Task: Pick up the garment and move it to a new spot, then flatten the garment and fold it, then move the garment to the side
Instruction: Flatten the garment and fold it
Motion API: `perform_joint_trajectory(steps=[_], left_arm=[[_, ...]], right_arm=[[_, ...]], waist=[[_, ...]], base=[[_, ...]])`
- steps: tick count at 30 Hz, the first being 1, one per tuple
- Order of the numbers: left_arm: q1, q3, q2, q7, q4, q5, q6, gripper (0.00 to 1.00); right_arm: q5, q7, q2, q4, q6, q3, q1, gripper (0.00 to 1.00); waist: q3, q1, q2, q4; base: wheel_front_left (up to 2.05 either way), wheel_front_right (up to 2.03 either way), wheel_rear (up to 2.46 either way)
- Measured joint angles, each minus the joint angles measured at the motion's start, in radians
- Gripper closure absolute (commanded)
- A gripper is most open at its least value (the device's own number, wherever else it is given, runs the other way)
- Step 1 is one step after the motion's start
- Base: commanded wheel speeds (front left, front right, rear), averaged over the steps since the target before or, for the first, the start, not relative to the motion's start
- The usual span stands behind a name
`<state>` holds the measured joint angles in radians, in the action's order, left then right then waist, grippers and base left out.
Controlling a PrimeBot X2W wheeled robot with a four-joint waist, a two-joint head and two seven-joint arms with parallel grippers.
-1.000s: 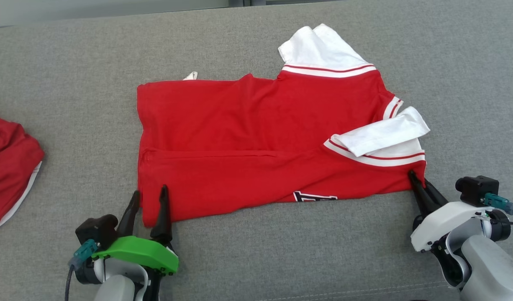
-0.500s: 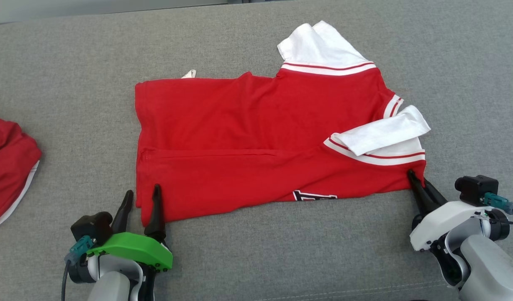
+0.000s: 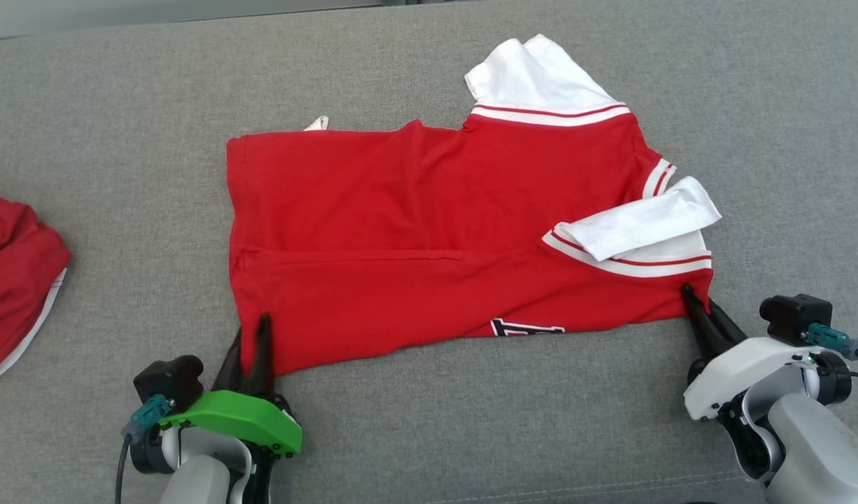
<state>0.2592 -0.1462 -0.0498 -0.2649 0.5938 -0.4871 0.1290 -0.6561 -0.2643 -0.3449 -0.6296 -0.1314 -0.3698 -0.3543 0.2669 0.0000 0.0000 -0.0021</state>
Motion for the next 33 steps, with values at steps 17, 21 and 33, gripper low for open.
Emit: perform_joint_trajectory(steps=[17, 21, 33], left_arm=[[-0.077, -0.038, -0.035, 0.000, 0.032, -0.077, 0.000, 1.00], [-0.105, -0.049, -0.058, 0.000, 0.048, -0.093, 0.000, 1.00], [-0.192, -0.055, -0.089, 0.000, 0.094, -0.111, 0.003, 1.00]], right_arm=[[0.000, 0.000, 0.025, -0.024, 0.000, 0.001, 0.043, 1.00], [-0.002, 0.000, 0.032, -0.031, 0.000, -0.005, 0.078, 1.00], [-0.024, 0.000, 0.034, -0.037, 0.000, -0.023, 0.177, 1.00]], waist=[[-0.091, 0.0000, 0.0000, -0.001], [-0.140, 0.0000, 0.0000, -0.006], [-0.277, 0.0000, 0.0000, -0.022]], base=[[0.00, 0.00, 0.00], [0.00, 0.00, 0.00], [0.00, 0.00, 0.00]])
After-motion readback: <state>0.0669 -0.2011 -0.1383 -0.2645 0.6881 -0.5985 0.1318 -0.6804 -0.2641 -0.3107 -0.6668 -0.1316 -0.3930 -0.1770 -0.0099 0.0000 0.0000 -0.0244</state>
